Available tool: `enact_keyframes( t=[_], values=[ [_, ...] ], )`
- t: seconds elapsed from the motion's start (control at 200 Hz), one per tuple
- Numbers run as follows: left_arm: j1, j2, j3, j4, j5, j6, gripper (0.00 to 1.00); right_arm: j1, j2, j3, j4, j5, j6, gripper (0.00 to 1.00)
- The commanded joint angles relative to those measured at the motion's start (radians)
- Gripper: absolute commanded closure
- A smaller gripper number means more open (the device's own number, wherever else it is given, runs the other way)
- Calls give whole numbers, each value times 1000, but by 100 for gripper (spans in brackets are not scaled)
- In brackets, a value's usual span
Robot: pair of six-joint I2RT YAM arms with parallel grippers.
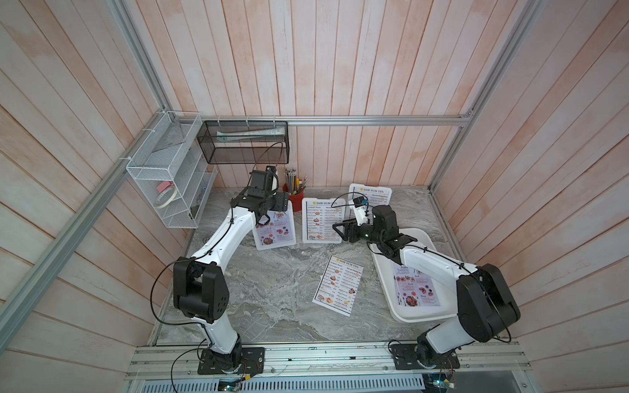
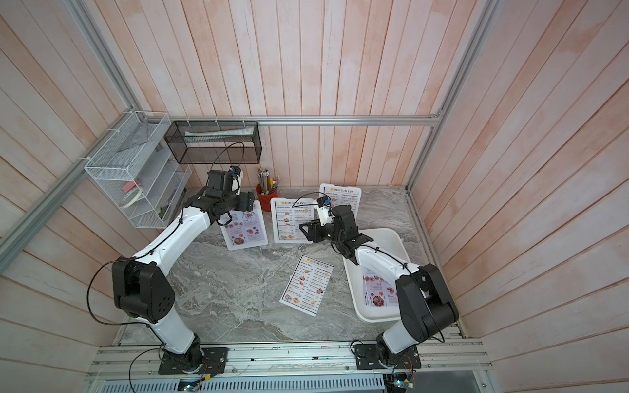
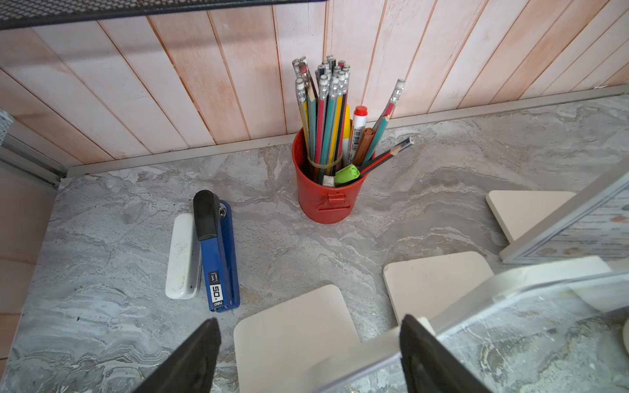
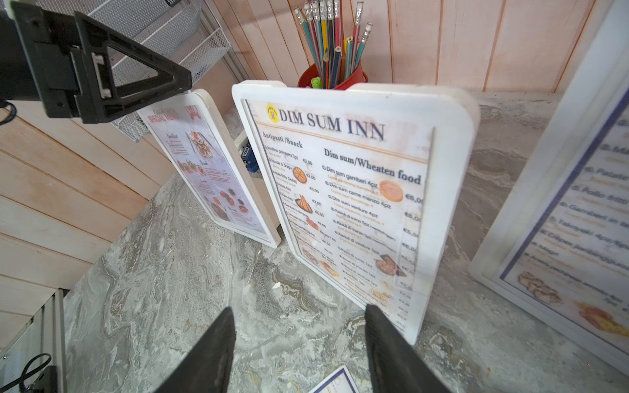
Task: Replace the menus in the menu holders
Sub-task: Adjust the menu holder at the center of the board.
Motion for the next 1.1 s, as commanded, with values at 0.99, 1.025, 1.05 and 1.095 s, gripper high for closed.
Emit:
enact_keyframes(
  t=[0.99, 1.025, 1.05, 1.095],
  values=[
    [-1, -226, -48, -125, -12, -211, 12, -59, 52, 82, -15, -2, -22, 37],
    [-6, -261, -81, -131, -18, -225, 12, -73, 68, 92, -11, -17, -25, 37],
    [-12, -285, -105, -135, -23, -235, 12, -80, 81, 100, -13, -24, -30, 37],
    [-20, -331, -149, -141, -27, -254, 12, -89, 106, 119, -20, -36, -50, 37]
  ],
)
